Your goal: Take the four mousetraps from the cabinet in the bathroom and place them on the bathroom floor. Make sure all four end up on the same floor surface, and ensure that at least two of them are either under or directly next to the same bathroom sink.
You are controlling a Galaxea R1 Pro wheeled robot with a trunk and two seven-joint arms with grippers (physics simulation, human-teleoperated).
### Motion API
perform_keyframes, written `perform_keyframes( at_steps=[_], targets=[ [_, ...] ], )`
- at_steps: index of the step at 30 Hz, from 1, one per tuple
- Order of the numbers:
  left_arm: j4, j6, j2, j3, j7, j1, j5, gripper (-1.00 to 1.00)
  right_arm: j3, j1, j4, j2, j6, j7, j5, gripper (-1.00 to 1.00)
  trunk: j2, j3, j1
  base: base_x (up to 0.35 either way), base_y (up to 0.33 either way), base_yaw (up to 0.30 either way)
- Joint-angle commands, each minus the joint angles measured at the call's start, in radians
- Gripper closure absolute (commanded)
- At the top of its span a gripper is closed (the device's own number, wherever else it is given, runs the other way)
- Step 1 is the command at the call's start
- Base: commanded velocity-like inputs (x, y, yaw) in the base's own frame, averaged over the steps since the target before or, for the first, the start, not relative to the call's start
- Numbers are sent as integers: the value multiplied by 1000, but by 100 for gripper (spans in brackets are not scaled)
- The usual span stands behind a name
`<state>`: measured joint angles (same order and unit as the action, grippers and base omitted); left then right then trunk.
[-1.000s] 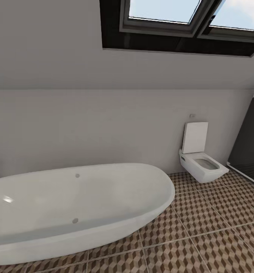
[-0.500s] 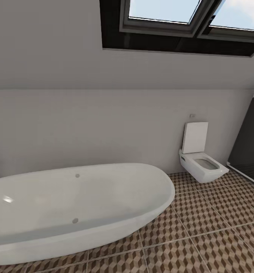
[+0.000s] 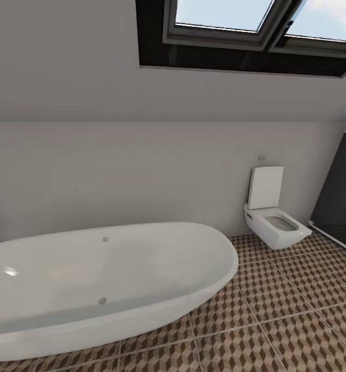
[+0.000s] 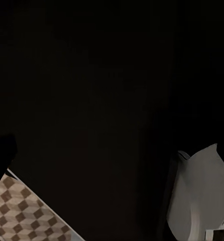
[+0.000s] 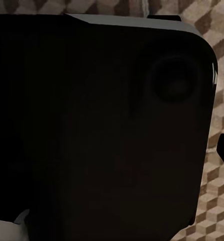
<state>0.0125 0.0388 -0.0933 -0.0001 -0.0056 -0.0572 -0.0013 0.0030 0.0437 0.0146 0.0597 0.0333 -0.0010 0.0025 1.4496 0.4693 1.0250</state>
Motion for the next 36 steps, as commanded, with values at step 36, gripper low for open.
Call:
perform_keyframes(
  at_steps=[36],
  targets=[
    [-433,-32,33,5,22,8,-3,-100,3,43,-403,-70,-9,5,65,-100,0,1,0,0,0,0]
  ],
)
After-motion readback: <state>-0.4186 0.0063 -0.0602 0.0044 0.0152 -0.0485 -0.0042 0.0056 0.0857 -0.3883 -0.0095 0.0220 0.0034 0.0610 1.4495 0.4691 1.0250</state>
